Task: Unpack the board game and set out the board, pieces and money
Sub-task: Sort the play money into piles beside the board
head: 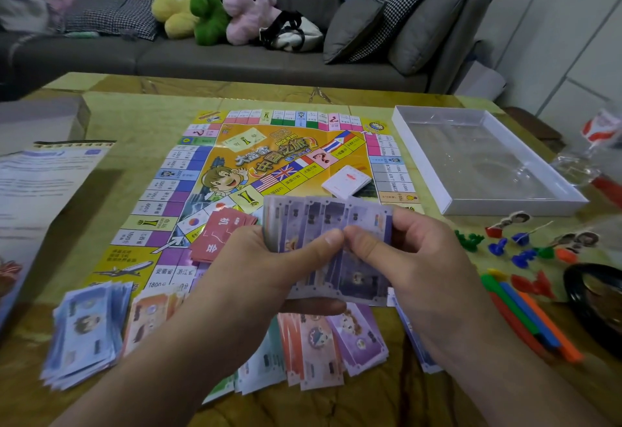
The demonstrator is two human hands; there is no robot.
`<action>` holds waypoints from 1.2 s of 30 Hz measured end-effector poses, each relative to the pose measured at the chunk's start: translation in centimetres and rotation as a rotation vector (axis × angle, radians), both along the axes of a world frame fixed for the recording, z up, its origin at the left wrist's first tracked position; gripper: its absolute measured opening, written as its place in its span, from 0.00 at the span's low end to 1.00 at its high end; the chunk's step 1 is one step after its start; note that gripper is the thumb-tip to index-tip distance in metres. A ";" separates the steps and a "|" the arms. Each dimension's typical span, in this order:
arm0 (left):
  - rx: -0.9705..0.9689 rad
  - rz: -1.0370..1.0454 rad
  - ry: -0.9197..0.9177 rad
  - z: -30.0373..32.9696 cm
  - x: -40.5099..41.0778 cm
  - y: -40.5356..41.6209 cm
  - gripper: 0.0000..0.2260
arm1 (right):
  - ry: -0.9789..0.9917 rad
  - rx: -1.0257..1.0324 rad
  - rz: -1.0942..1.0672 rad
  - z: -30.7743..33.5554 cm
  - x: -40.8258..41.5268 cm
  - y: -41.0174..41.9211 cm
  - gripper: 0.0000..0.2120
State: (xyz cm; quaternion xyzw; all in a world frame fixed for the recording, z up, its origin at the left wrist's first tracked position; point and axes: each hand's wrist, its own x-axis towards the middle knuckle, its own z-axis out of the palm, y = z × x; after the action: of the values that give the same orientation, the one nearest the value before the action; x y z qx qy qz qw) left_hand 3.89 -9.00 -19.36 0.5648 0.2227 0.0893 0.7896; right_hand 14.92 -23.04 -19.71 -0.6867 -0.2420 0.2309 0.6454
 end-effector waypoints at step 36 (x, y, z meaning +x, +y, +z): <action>0.068 0.067 0.042 -1.0 0.7 -1.1 0.12 | -0.122 -0.197 -0.113 0.1 0.3 -0.8 0.06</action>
State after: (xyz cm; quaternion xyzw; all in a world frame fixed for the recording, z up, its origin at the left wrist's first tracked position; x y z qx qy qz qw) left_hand 4.55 -10.09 -20.36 0.5852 0.2549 0.1116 0.7616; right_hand 15.27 -23.87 -19.60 -0.7722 -0.2179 0.1746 0.5707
